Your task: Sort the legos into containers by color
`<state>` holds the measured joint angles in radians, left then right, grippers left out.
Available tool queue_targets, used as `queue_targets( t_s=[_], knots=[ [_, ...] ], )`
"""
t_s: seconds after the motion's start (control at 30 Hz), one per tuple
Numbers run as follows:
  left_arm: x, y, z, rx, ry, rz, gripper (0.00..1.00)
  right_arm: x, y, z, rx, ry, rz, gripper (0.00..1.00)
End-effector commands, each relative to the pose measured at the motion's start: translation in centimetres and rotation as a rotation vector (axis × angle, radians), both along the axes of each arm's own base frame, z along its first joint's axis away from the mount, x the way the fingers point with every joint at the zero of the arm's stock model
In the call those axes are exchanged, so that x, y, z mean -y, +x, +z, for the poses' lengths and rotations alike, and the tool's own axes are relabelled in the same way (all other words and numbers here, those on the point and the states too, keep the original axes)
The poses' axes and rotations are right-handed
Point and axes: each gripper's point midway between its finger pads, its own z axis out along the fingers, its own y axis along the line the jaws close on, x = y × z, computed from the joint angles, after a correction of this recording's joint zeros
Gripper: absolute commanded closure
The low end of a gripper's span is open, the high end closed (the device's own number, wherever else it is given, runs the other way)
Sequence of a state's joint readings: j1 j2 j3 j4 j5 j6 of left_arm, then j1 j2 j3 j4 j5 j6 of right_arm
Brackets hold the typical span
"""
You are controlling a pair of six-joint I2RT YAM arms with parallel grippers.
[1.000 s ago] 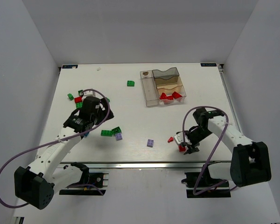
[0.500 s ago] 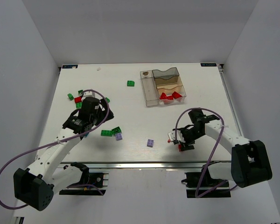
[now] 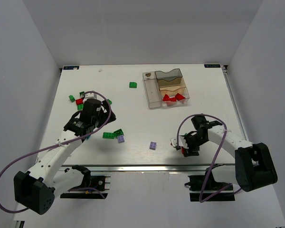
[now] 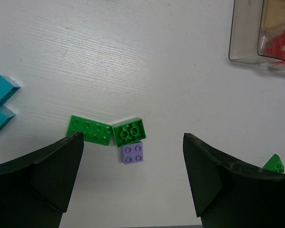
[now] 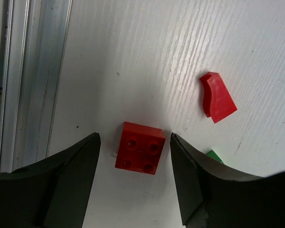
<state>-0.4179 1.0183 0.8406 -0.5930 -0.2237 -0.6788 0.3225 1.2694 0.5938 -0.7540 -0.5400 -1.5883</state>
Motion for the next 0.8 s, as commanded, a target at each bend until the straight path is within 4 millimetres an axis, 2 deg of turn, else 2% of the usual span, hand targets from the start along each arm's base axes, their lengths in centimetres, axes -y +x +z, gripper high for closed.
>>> queue_targets(
  t_s=[0.0,0.1,0.2,0.23,0.3,0.37,0.4,0.43,0.5,0.53,0.6,0.67,0.7,0.73,0.77],
  knots=[
    [0.2,0.4,0.9,0.030,-0.023,0.001,0.06,0.4,0.5,-0.4,0.021,-0.027,-0.039,0.35],
    [0.5,0.5,0.9,0.032,-0.032,-0.011,0.06,0.6,0.6,-0.8,0.022,-0.041,-0.057,0.41],
    [1.2,0.6,0.9,0.038,-0.056,-0.039,0.06,0.4,0.8,-0.7,0.019,-0.033,-0.063,0.62],
    [1.6,0.6,0.9,0.039,-0.072,-0.058,0.06,0.2,0.9,-0.4,0.019,-0.022,-0.063,0.76],
    [2.2,0.7,0.9,0.054,-0.086,-0.090,0.07,-0.8,0.7,1.2,-0.002,0.033,-0.043,0.89],
    [3.2,0.7,1.2,0.081,-0.114,-0.150,0.07,-1.8,0.9,3.0,-0.013,0.093,-0.041,0.95],
    [3.6,0.7,1.4,0.092,-0.127,-0.172,0.07,-2.8,0.4,4.2,-0.053,0.149,-0.041,0.97],
    [4.0,0.6,1.5,0.100,-0.137,-0.196,0.07,-3.9,1.7,6.4,-0.029,0.199,-0.044,1.00],
    [5.4,0.4,1.9,0.121,-0.178,-0.274,0.08,-5.6,2.7,8.7,-0.080,0.282,-0.101,1.00],
    [5.8,0.5,2.1,0.127,-0.187,-0.294,0.08,-6.5,4.5,10.7,-0.058,0.322,-0.136,1.00],
    [7.4,0.3,2.4,0.142,-0.215,-0.385,0.09,-7.6,7.0,11.9,-0.087,0.356,-0.230,1.00],
    [9.0,0.3,3.5,0.189,-0.239,-0.474,0.09,-8.7,11.0,13.5,-0.096,0.399,-0.384,1.00],
    [10.0,-0.2,3.7,0.186,-0.268,-0.540,0.10,-8.6,12.5,13.5,-0.082,0.383,-0.451,1.00],
    [10.9,0.0,4.4,0.207,-0.291,-0.587,0.11,-9.1,15.9,14.2,-0.069,0.403,-0.566,1.00],
    [11.1,-0.1,4.1,0.191,-0.298,-0.602,0.11,-8.8,16.3,14.0,-0.054,0.388,-0.584,1.00]
  ],
)
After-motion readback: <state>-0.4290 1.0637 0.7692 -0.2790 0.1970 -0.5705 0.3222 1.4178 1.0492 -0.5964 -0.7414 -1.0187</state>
